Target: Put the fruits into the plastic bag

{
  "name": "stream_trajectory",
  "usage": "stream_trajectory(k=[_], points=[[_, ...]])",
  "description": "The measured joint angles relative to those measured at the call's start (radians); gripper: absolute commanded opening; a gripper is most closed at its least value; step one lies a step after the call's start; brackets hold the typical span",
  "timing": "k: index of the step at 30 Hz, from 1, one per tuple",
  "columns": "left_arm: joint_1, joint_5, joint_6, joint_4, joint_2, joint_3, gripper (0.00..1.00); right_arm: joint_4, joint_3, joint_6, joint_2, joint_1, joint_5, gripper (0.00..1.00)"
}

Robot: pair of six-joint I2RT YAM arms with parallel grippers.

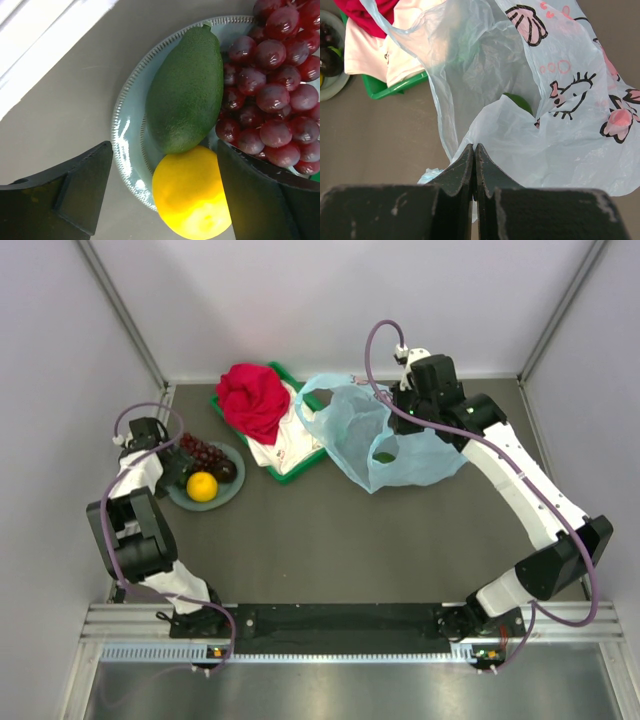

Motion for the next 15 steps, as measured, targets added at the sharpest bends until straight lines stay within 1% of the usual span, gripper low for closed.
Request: stream_trajectory(k=[4, 15], points=[[0.000, 0.023, 0.003, -0.005, 0.042, 0.026, 0.78, 0.000, 0.000, 0.000, 0.000, 0.000, 0.000, 0.00], [0.000, 0.027, 0.045, -0.003, 0.111, 0.084, 0.75, 0.000, 0.000, 0.000, 0.001, 0.000, 0.000, 0.00]])
